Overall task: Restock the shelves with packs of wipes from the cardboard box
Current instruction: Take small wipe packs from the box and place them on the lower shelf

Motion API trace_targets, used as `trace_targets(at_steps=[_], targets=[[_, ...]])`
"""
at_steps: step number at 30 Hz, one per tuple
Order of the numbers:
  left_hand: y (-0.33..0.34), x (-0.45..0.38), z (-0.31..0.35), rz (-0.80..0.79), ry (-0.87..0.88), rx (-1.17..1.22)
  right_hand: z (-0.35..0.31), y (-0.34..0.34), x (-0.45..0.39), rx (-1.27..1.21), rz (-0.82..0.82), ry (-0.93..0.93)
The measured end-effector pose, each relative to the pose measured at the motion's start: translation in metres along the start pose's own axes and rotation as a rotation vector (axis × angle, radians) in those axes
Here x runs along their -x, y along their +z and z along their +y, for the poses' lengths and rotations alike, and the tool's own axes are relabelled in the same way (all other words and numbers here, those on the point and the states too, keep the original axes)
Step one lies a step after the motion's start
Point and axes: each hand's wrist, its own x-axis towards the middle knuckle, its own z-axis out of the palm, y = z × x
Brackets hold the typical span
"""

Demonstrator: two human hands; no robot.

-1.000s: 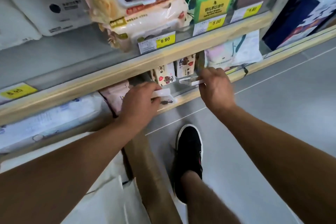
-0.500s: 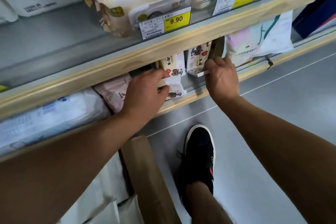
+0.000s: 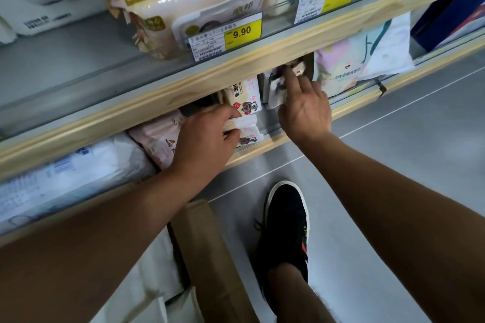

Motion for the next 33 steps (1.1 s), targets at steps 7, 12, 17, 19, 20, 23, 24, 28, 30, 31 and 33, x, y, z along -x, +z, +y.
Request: trace_targets(at_steps=[7,12,17,19,20,23,24,28,30,31,33], targets=[[0.003,0.000,0.001,0.025,-0.005,-0.016,0.004,0.009,0.004,-0.097,-0.274,0.018],[0.002,-0.003,0.006,0.112,-0.006,-0.012,0.004,0.001,0.010,-0.138,-0.294,0.041],[0.031,-0.014,0.013,0.175,-0.038,-0.077,0.013,-0.007,0.037,-0.133,-0.271,0.045],[0.047,-0.020,0.014,0.162,-0.052,-0.061,0.015,-0.007,0.050,-0.114,-0.279,0.055],[0.054,-0.022,0.014,0.155,-0.048,-0.060,0.015,-0.007,0.056,-0.101,-0.283,0.057],[0.070,-0.030,0.014,0.147,-0.026,-0.082,0.012,-0.005,0.066,-0.102,-0.302,0.047],[0.073,-0.033,0.013,0.143,-0.025,-0.092,0.011,-0.004,0.067,-0.109,-0.304,0.044],[0.075,-0.042,0.009,0.147,-0.080,-0.117,0.007,-0.002,0.066,-0.135,-0.306,0.033],[0.075,-0.046,0.010,0.134,-0.092,-0.142,0.005,-0.001,0.065,-0.140,-0.313,0.035],[0.076,-0.048,0.009,0.128,-0.103,-0.151,0.004,-0.002,0.065,-0.145,-0.316,0.041],[0.076,-0.054,0.010,0.133,-0.122,-0.167,0.004,-0.003,0.066,-0.157,-0.315,0.052]])
